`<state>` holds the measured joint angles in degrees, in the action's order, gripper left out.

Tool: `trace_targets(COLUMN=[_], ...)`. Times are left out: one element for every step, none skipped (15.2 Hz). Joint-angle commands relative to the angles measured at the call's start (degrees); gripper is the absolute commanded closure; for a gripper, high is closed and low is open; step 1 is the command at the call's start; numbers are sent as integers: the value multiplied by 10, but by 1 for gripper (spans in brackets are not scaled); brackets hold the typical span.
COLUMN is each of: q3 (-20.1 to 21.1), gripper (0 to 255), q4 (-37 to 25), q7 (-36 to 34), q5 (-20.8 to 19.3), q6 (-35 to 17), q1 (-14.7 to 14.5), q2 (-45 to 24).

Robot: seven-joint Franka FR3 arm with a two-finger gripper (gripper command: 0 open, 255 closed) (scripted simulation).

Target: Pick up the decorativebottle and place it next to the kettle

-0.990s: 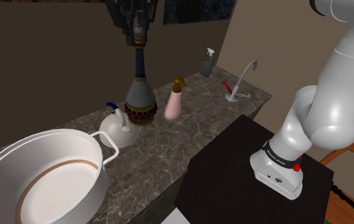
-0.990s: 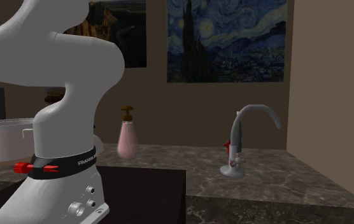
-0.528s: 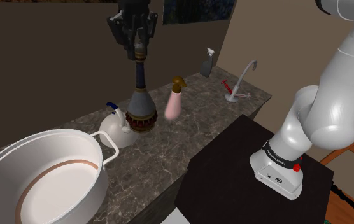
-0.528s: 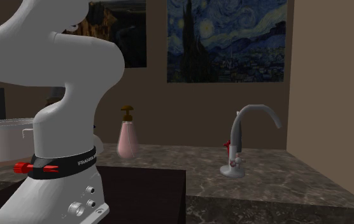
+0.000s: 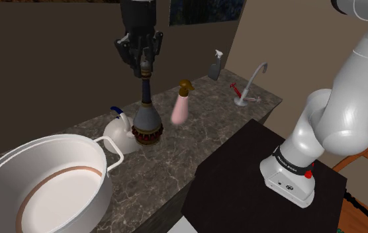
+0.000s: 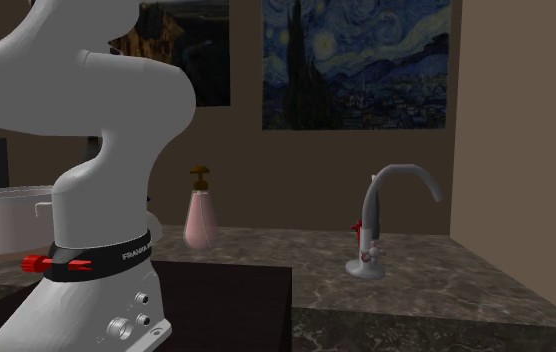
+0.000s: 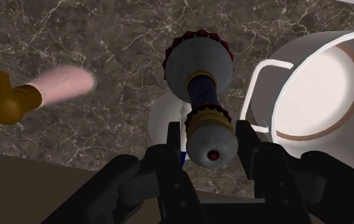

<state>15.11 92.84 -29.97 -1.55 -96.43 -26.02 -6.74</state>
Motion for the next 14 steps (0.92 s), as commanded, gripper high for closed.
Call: trace_targets(q3=[0,0,0,-1,-1,-1,-1,-1,-1,-1,-1,-1,-1,-1], gripper=[255,255,255,255,255,255,255,255,255,255,255,255,255,255], q4=[16,24,31,39,46,53,61,67,74,81,87,94,100,106], q7=[0,0,0,0,0,0,0,0,0,0,-1,-1,-1,-1], q5=[0,0,0,0,0,0,0,-1,-1,-1,-2,-2,-2,-3], q6=[-16,-24,-31,-39,-47,-54,-62,-69,-77,-84,-92,-99,-106,-114], q1=[0,1,1,1,1,1,1,1,1,1,1,1,1,1], q2=[1,1,1,1,1,0,0,-1,-2,-2,-4,-5,-6,-7])
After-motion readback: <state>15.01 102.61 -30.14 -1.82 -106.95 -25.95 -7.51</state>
